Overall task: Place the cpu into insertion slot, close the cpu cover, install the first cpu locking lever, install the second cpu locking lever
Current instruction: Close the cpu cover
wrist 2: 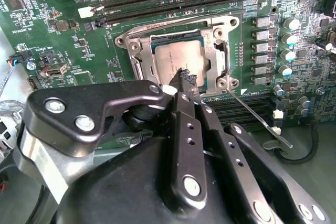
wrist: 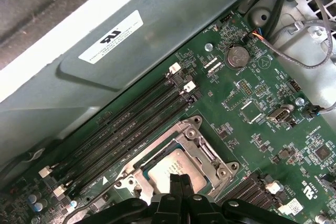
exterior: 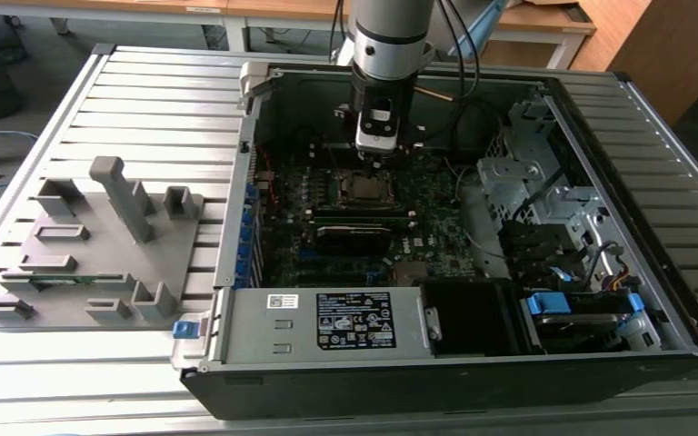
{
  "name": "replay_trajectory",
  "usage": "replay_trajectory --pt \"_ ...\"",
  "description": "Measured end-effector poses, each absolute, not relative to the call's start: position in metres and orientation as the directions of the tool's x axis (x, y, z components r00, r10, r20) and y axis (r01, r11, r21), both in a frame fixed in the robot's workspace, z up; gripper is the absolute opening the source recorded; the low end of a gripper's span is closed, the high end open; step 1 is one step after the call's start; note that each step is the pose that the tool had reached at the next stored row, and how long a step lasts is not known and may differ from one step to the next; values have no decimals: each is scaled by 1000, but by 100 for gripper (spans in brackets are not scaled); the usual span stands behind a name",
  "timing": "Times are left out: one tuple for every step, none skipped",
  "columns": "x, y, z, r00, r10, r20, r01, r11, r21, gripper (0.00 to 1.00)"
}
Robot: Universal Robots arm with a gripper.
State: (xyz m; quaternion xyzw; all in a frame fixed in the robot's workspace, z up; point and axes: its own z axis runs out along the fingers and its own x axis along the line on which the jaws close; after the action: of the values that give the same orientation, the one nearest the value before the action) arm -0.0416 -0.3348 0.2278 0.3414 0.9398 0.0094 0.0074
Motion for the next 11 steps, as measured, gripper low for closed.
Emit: replay_trajectory --pt "-42 -335 228 -767 642 -7 642 767 23 10" --pt "-42 -335 228 -767 642 -7 642 767 23 10" --pt "-42 -335 228 -767 642 -7 641 767 23 10" --pt "-42 -335 228 -767 641 -7 641 767 23 10" --pt "-42 -335 228 -768 640 -7 640 768 23 10" --pt "-42 -335 228 -769 639 -7 639 769 23 10" --pt "-42 -335 228 -770 638 -7 637 770 23 10" --pt "-42 -335 228 -772 635 -7 635 772 23 10" --pt "-42 -335 228 -776 631 -7 631 776 23 10" --pt "-42 -335 228 -780 626 -7 625 780 23 10" --pt "-42 -335 228 -785 620 -7 619 785 23 10"
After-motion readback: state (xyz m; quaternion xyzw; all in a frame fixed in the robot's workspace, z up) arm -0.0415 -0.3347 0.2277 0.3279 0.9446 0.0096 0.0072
